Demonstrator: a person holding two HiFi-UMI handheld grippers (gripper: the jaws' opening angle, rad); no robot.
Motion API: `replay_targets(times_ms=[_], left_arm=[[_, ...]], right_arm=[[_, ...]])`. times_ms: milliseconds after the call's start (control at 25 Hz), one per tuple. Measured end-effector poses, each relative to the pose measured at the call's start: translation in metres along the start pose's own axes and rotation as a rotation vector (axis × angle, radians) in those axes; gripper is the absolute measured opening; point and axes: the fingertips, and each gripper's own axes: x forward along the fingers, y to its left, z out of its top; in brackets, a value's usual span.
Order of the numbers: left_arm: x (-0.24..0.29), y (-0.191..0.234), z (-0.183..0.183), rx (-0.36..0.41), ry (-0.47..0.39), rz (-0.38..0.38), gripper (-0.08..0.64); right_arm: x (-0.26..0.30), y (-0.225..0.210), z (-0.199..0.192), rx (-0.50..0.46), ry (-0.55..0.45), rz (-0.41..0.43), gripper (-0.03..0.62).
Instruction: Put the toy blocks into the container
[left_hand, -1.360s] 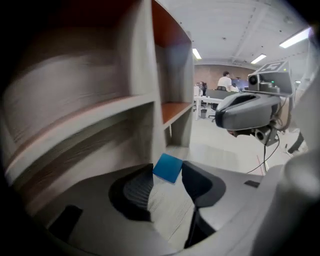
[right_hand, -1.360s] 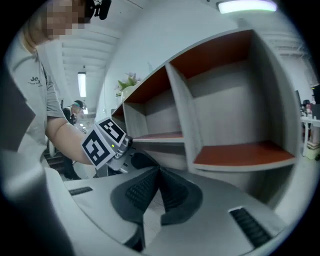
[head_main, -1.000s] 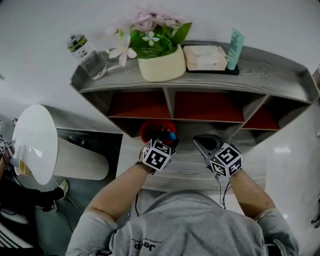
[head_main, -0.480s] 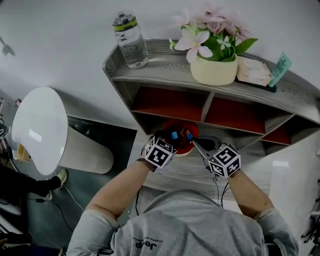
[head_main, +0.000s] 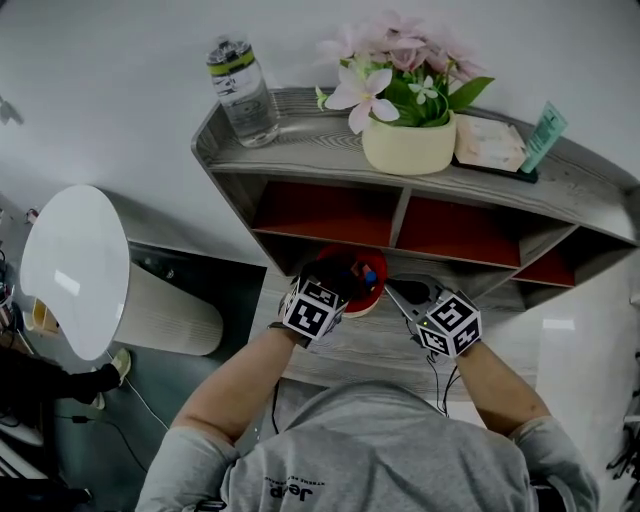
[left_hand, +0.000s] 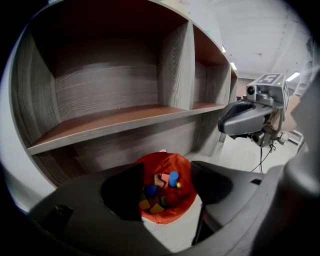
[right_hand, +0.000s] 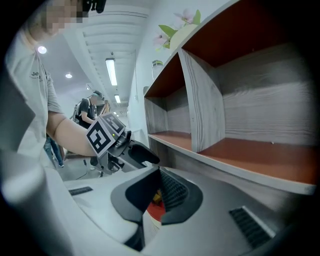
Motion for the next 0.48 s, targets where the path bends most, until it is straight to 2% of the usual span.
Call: replay_targets(times_ms=[320, 400, 480], left_arm=[[-0.003, -0.012, 0.012, -0.012, -0.043, -0.013, 0.316], [-0.011, -0.019, 0.025, -0.03, -0.1, -0.039, 0.284], [-0.024, -0.029, 0.041, -0.073, -0.199, -0.093, 0.225]], right_arm=[[-0.017, -0.003, 0.003, -0.008, -0.007, -0.015, 0.0], [-0.023, -0.003, 0.006, -0.008, -0.017, -0.023, 0.0], [-0.033, -0.003, 0.011, -0.004, -0.033, -0.031, 0.0]])
